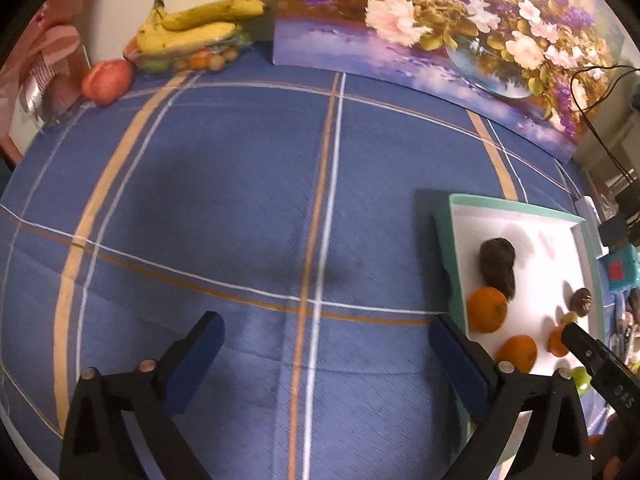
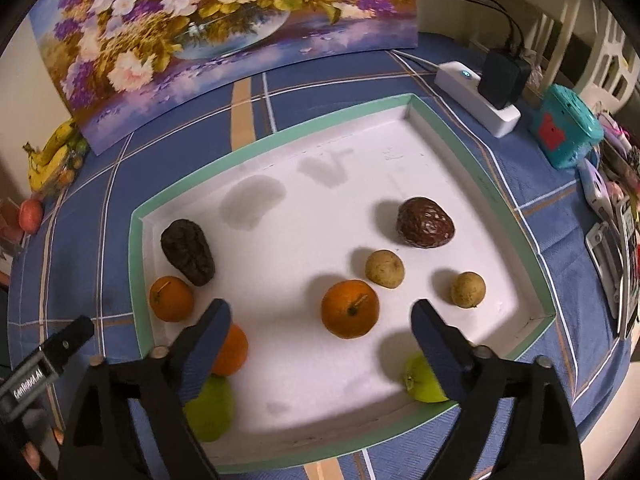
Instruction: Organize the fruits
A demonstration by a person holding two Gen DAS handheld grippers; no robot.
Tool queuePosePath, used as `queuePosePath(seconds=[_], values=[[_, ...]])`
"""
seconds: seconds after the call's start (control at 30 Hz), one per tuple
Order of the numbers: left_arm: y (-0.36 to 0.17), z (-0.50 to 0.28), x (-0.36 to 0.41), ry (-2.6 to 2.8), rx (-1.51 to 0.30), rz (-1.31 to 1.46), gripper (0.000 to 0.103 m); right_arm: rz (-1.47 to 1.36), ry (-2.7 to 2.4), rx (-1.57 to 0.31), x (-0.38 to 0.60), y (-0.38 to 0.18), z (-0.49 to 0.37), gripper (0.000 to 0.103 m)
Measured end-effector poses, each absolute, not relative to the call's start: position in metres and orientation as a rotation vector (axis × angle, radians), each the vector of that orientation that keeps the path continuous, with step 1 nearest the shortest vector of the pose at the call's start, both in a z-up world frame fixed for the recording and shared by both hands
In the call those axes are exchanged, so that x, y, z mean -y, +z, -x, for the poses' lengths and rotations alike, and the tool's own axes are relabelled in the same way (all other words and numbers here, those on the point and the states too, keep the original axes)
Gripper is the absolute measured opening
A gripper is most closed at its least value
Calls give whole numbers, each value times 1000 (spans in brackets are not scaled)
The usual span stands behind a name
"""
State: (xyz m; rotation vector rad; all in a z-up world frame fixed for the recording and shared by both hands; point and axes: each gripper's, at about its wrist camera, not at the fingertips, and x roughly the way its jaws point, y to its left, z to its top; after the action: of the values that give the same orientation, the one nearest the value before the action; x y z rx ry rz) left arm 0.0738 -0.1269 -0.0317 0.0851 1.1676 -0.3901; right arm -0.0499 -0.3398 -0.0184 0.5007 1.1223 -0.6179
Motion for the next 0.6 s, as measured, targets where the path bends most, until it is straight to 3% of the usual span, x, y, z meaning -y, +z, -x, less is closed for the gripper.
queuePosePath(seconds=[0.6], values=[[18,-34,95,-174,-972,-310,103,-417,-548,-1081,278,-3,58,93]])
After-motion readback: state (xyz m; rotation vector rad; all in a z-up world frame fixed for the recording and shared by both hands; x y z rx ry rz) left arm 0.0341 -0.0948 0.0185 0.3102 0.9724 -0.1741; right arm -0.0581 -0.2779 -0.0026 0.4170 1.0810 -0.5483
